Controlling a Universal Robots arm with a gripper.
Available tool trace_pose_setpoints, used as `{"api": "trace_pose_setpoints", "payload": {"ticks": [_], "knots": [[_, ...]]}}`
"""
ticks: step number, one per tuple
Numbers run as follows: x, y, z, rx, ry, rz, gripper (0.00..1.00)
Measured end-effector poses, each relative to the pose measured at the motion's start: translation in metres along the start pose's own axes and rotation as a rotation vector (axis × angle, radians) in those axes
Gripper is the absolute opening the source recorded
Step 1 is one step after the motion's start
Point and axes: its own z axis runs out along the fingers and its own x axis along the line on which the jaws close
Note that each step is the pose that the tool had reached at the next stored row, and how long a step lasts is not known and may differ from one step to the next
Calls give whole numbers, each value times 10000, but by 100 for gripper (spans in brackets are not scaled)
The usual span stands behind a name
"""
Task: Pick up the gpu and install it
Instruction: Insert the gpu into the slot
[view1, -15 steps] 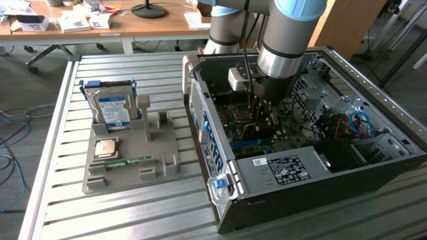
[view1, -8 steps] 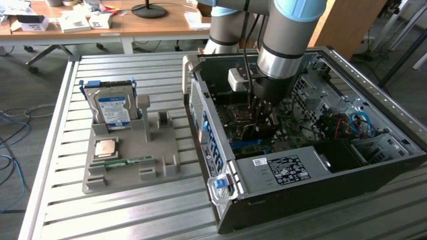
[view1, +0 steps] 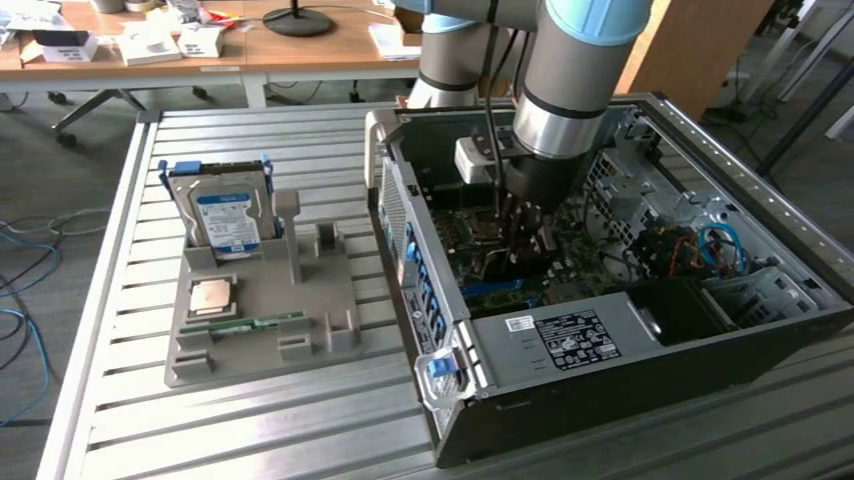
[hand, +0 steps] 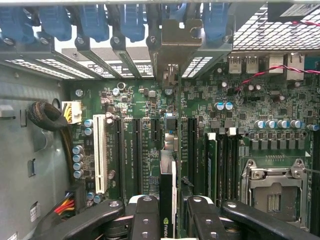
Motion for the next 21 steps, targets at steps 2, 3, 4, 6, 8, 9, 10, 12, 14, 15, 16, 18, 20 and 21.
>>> {"api": "trace_pose_setpoints", "payload": {"ticks": [2,3,4,6,8,9,10,12,14,15,16,18,20,21], "knots": [[1,3,8,-2,4,0,26],[1,4,10,-3,6,0,26],[1,4,11,-3,8,0,26],[1,5,16,-2,3,0,26],[1,5,20,-2,4,0,26],[0,5,24,-1,2,0,26],[0,5,26,-1,3,0,26],[1,6,26,-2,5,0,26],[1,6,27,-2,6,0,26],[1,6,27,-2,5,0,26],[1,6,27,-2,4,0,26],[0,6,32,0,1,0,26],[0,6,33,-2,4,0,26],[0,6,33,-1,5,0,26]]}}
